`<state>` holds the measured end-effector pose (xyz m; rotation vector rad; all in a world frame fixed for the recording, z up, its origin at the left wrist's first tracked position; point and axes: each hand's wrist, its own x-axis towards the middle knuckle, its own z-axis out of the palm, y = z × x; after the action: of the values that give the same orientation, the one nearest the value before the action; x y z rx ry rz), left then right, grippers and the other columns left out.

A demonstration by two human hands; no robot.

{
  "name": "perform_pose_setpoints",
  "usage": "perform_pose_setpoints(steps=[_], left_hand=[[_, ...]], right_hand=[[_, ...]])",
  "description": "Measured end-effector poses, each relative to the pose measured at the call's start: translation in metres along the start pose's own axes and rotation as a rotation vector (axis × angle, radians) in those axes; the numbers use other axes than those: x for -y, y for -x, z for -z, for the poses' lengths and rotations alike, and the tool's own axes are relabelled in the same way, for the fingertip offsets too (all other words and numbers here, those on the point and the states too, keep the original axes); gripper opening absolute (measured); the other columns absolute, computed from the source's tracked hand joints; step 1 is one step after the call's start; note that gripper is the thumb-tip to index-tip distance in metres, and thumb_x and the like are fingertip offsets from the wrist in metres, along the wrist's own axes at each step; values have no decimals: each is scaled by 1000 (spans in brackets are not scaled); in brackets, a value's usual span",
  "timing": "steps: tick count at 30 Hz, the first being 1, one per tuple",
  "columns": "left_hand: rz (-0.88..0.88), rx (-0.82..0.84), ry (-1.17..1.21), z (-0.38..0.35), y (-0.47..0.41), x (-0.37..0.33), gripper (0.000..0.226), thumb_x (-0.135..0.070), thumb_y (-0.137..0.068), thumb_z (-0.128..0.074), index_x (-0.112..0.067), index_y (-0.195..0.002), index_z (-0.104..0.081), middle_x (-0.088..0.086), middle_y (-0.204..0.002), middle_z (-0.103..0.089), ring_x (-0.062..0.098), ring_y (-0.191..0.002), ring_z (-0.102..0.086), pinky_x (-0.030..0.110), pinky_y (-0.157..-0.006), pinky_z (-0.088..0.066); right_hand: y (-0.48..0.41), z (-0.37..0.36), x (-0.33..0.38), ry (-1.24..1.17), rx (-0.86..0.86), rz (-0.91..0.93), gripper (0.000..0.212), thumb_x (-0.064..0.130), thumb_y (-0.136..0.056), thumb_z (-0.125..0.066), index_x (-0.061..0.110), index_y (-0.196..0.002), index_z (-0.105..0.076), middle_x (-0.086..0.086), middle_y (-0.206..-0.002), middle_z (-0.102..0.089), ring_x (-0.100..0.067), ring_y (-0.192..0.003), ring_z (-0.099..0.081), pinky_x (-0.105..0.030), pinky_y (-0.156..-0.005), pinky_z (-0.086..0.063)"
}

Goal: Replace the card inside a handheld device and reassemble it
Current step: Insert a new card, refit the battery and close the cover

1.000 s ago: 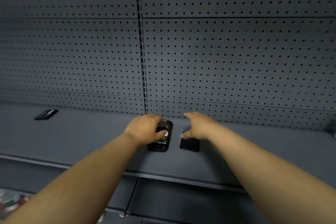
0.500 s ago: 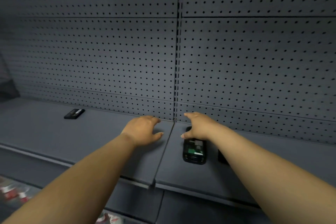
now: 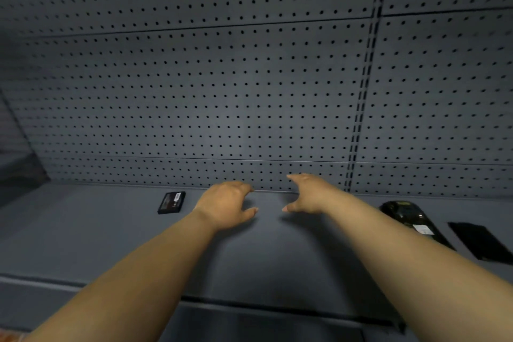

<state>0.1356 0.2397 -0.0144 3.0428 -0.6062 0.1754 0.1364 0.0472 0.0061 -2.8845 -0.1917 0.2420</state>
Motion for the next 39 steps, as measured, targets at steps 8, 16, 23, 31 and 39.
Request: perform_pose_setpoints(steps=[8, 16, 23, 31, 39], left_hand=[[19, -30, 25, -6, 24, 49, 57, -47, -87, -51, -18, -135, -43, 4, -139, -51, 22, -128, -47, 34, -106, -37], [77, -15, 63, -8, 51, 67, 57, -48, -86, -51, -19, -135, -43, 3, -142, -49, 21, -129, -46, 35, -108, -37], [140, -36, 67, -9, 71, 101, 56, -49, -87, -51, -19, -133, -43, 5, -138, -51, 24, -126, -48, 36, -104, -40], [143, -41, 68, -4, 78, 172, 47, -47, -86, -52, -20, -124, -50, 5, -127, -59, 25, -115, -55, 36, -94, -45], [56, -34, 77, 0, 77, 256, 56, -49, -87, -50, -20, -134, -44, 2, -139, -51, 22, -126, -48, 35, -105, -39]], right_hand=[[-3, -22, 46, -14, -13, -20, 93, 43, -78, -70, 19, -150, -17, -5, -160, -18, -24, -146, -20, -34, -119, -20], [4, -30, 69, 6, -18, 20, 93, 44, -77, -71, 19, -150, -19, -5, -159, -21, -23, -146, -22, -32, -119, -21], [1, -41, 101, -14, -52, 40, 88, 43, -78, -69, 20, -149, -22, -5, -158, -24, -23, -144, -25, -34, -119, -24], [-25, -57, 168, -65, -66, 14, 83, 40, -81, -67, 19, -149, -24, -6, -156, -28, -24, -143, -29, -33, -117, -26], [-57, -86, 241, -236, -123, -161, 74, 36, -81, -69, 15, -143, -35, -9, -149, -41, -27, -136, -41, -35, -110, -34]])
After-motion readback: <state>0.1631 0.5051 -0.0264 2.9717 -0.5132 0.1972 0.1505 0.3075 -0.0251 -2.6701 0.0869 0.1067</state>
